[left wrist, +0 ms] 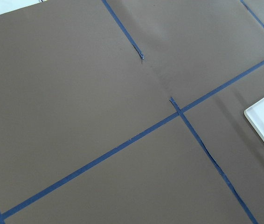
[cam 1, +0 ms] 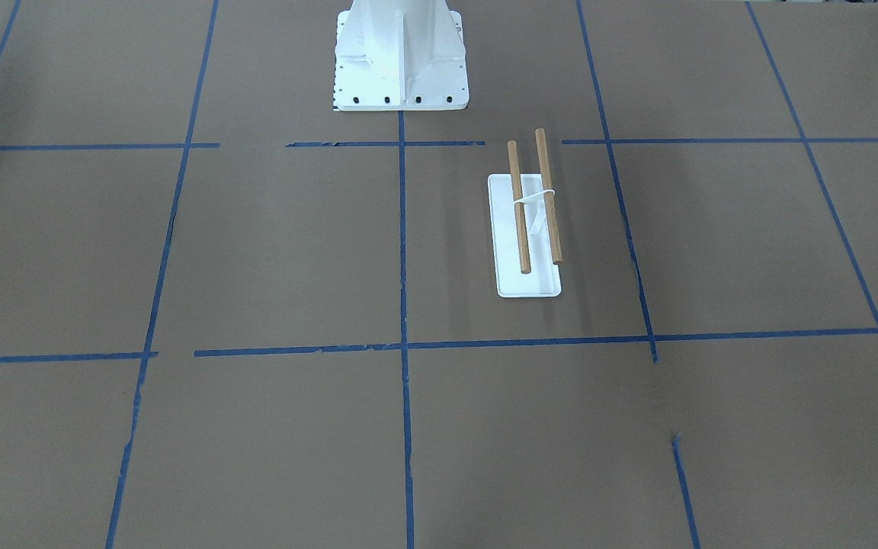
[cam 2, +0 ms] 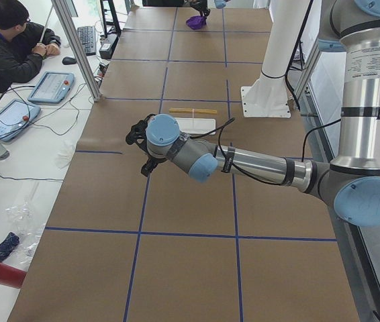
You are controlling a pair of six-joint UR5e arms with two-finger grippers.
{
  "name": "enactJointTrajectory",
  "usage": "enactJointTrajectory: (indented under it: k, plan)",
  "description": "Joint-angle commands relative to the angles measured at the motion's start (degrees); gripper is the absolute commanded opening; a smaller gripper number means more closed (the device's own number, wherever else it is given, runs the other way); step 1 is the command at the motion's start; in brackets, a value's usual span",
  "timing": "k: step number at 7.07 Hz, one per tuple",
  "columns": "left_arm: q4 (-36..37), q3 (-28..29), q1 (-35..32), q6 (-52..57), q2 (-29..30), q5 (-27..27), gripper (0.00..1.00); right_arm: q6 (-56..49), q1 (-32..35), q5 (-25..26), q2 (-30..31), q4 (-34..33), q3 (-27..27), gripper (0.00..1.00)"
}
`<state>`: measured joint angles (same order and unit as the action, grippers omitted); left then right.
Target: Hang towel on rack
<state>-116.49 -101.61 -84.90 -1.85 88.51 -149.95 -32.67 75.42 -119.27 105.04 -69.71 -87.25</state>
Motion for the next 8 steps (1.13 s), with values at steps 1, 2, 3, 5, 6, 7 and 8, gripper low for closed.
enactJointTrajectory:
  k: [1,2,3,5,6,7,8]
  plan:
    - [0.03,-0.08,0.0,0.0,0.0,0.0,1.0,-0.73,-0.01,-0.08,-1.14,-0.16,-0.72,0.0]
    - [0.03,-0.08,0.0,-0.26,0.0,0.09,1.0,-0.73,2.17,-0.78,-1.59,-0.34,-1.94,0.0]
    - [0.03,-0.25,0.0,-1.57,0.35,0.09,1.0,-0.56,3.67,-1.13,-2.55,-2.52,-4.65,0.0]
    - [0.03,-2.35,0.7,-5.5,2.1,2.18,1.0,0.76,3.95,-4.37,-7.89,-14.17,-13.6,0.0]
    - [0.03,-4.45,3.84,-14.5,3.41,5.68,1.0,4.68,3.95,-4.74,-10.88,-16.66,-16.17,0.0]
    - [0.3,-4.3,7.09,-21.38,5.78,6.15,1.0,12.03,3.86,-6.13,-14.21,-17.65,-16.37,0.0]
    - [0.47,-4.04,10.16,-29.8,8.41,6.42,1.0,19.15,3.86,-11.02,-16.07,-17.31,-16.46,0.0]
